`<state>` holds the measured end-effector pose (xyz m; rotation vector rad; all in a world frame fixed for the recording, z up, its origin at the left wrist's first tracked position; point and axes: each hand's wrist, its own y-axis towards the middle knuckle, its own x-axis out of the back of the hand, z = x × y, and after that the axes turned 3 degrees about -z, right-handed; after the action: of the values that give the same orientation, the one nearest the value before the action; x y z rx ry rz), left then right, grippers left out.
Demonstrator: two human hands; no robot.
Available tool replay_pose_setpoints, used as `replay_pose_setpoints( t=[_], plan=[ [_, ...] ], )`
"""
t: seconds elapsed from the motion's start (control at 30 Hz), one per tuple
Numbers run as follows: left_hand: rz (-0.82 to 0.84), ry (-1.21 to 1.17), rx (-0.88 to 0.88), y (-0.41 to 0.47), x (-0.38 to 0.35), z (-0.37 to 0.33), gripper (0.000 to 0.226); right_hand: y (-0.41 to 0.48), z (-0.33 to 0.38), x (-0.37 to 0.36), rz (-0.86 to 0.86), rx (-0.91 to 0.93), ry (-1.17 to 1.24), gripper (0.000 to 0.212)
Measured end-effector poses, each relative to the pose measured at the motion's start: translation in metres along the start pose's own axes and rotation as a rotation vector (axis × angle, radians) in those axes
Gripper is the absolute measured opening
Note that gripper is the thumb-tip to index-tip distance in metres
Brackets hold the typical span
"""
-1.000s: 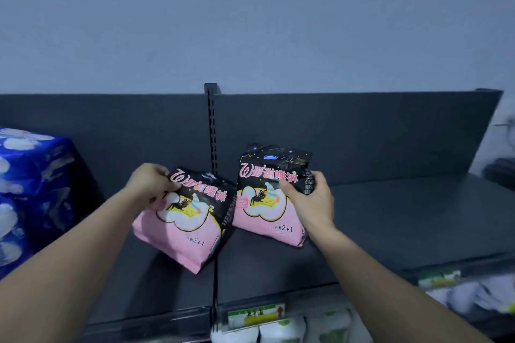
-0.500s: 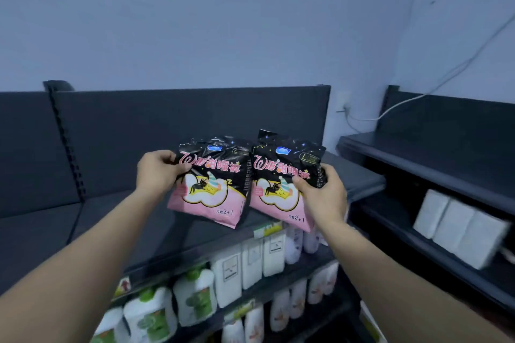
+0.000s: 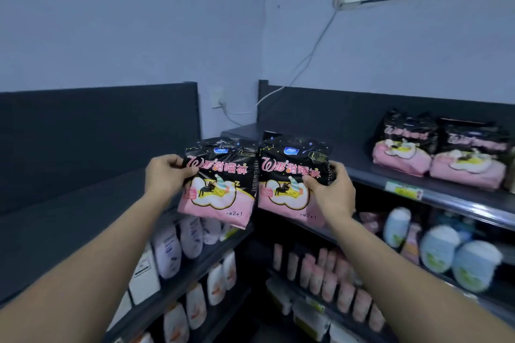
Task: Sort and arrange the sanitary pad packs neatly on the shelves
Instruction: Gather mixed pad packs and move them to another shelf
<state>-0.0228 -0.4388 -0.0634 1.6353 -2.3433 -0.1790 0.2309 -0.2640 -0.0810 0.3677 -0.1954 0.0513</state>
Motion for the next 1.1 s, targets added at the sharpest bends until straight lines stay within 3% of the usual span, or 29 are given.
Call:
replay_pose_setpoints(
  t=[0.17, 0.4, 0.57, 0.87, 1.1],
  plan=[
    [0.154, -0.075, -0.033, 0.013, -0.103, -0.018, 0.023, 0.052, -0.03, 0.051, -0.175, -0.039, -0.069, 0.052],
    [0.345, -0.176, -0.077, 0.034, -0.243, -0.041, 0.031, 0.124, -0.066, 0.11, -0.325, -0.032, -0.153, 0.042],
    [0.446, -0.212, -0.129, 0.039, -0.33, -0.061, 0.035, 0.169, -0.081, 0.146, -0.43, -0.062, -0.179, 0.053],
    [0.564, -0.218, -0.17, 0.035, -0.438, -0.085, 0.026, 0.224, -0.104, 0.204, -0.618, -0.088, -0.194, 0.05],
    [0.558, -0.238, -0.177, 0.018, -0.496, -0.103, 0.025, 0.268, -0.121, 0.239, -0.631, -0.085, -0.199, 0.042]
  ],
)
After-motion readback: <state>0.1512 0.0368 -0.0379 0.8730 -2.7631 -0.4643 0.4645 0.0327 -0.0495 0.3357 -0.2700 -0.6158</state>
